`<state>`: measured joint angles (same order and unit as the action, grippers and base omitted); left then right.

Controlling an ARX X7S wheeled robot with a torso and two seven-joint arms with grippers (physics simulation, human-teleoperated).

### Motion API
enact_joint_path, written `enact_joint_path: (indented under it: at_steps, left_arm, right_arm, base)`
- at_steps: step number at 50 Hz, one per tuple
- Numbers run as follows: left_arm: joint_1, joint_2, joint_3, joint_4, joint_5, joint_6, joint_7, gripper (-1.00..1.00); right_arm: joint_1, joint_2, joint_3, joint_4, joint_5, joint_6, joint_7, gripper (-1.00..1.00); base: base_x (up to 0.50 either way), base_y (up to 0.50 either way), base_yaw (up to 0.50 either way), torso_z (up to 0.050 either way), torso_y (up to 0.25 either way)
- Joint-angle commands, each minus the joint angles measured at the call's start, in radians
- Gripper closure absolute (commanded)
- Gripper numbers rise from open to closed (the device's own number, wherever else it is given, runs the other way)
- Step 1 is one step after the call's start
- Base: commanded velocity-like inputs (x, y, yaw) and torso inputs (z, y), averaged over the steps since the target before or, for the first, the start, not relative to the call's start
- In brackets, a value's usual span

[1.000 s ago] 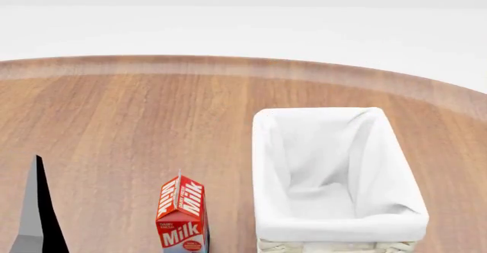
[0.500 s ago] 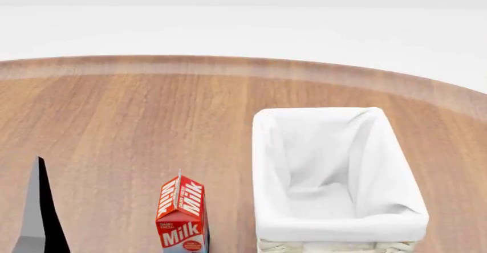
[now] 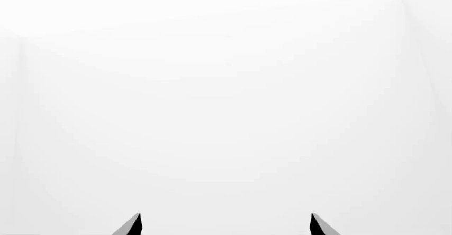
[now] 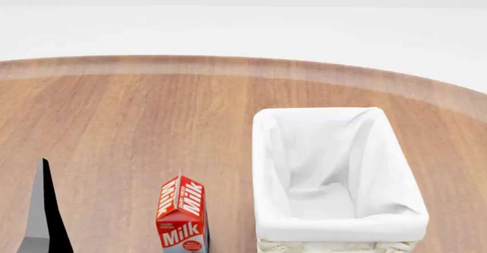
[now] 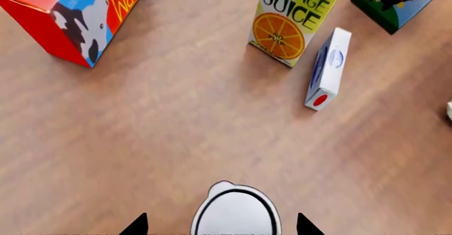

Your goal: Pick up the alphabet soup and the tomato sauce, and put them in the basket.

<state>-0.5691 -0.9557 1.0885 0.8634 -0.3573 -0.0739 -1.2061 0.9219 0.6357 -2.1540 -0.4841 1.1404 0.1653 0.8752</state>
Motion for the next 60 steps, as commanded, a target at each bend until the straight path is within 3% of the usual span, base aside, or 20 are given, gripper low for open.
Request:
enact_joint_path:
  at_steps: [1, 60]
  left_arm:
    - [0.004, 0.001, -0.003, -0.003, 0.001, 0.003, 0.003, -1.00]
    - [0.030, 0.022, -0.002, -0.030, 0.019, 0.012, 0.021, -1.00]
  right_arm:
    - [-0.041, -0.008, 0.004, 0.061, -0.021, -0.033, -0.037, -1.00]
    - [-0.129, -0.018, 0.041, 0.240, -0.040, -0.117, -0.151, -1.00]
  base:
    - [0.00, 0.00, 0.00, 0.000, 0.000]
    - [0.00, 0.00, 0.00, 0.000, 0.000]
